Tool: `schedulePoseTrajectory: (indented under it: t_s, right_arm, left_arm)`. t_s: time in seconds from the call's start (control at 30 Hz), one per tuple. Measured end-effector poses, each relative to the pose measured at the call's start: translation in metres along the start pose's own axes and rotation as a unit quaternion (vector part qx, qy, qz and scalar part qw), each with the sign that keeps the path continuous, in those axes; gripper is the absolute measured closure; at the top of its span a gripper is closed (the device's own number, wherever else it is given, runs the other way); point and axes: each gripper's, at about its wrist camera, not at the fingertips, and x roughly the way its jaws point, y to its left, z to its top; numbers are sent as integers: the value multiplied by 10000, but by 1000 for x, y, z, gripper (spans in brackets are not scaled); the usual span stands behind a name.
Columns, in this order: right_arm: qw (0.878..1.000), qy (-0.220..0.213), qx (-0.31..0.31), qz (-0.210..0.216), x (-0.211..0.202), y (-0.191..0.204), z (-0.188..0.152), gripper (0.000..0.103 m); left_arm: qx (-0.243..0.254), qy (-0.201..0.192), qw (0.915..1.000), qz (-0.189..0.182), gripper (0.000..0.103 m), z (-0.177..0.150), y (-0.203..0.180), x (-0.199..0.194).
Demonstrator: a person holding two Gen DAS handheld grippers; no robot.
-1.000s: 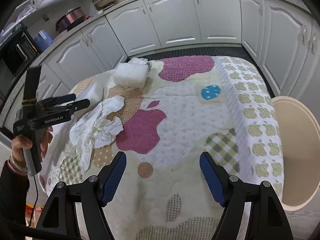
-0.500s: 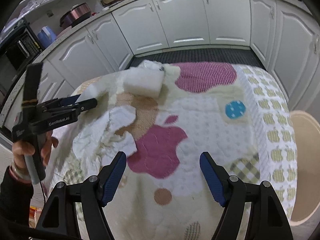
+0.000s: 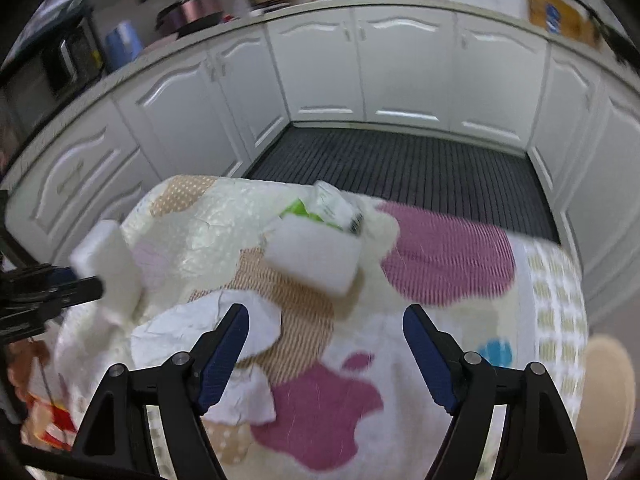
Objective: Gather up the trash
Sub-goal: 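Grasp a white sponge with the left tool while the right tool grasps another sponge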
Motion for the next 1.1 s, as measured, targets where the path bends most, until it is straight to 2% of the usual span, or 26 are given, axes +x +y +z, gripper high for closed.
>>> schedulePoseTrajectory:
  t_s: [0.13, 0.23, 0.4, 0.43, 0.47, 0.5, 0.6, 0.77, 0.93, 1.03, 1.1]
  right_arm:
    - [9991, -54, -416, -62, 14, 6, 11, 26]
    - [9974, 5, -703, -152, 25, 9, 18, 26]
    - [9960, 36, -881, -170, 37, 8, 22, 26]
    - [9963, 57, -854, -123, 40, 7, 21, 26]
    - [9970, 60, -769, -43, 41, 5, 19, 33]
    - [9977, 63, -672, 44, 41, 3, 17, 49]
    - [9991, 7, -385, 159, 33, -4, 14, 54]
    - [9991, -99, -2, 410, -2, -13, -3, 54]
    - [9963, 94, 533, 669, -27, -21, -36, 54]
    - [9949, 170, 699, 713, -36, -20, -54, 54]
    - [9947, 201, 731, 697, -40, -18, -65, 54]
  left_arm:
    - [-300, 42, 9993, -196, 71, -9, 11, -4]
    - [-313, 100, 9991, -259, 71, -12, 12, -8]
    - [-272, 50, 9995, -155, 68, -4, 9, -2]
    - [-325, 6, 9993, -169, 67, -1, 9, 0]
    - [-347, -4, 9993, -170, 62, 0, 10, 4]
    - [-328, -11, 9994, -145, 55, 4, 7, 9]
    - [-132, 3, 9999, 46, 48, 9, 0, 26]
    - [203, -8, 9995, 259, 45, 17, -12, 46]
    - [426, 13, 9970, 650, 45, 22, -17, 62]
    - [396, -2, 9982, 461, 45, 23, -16, 58]
    - [310, -19, 9991, 273, 33, 24, -13, 54]
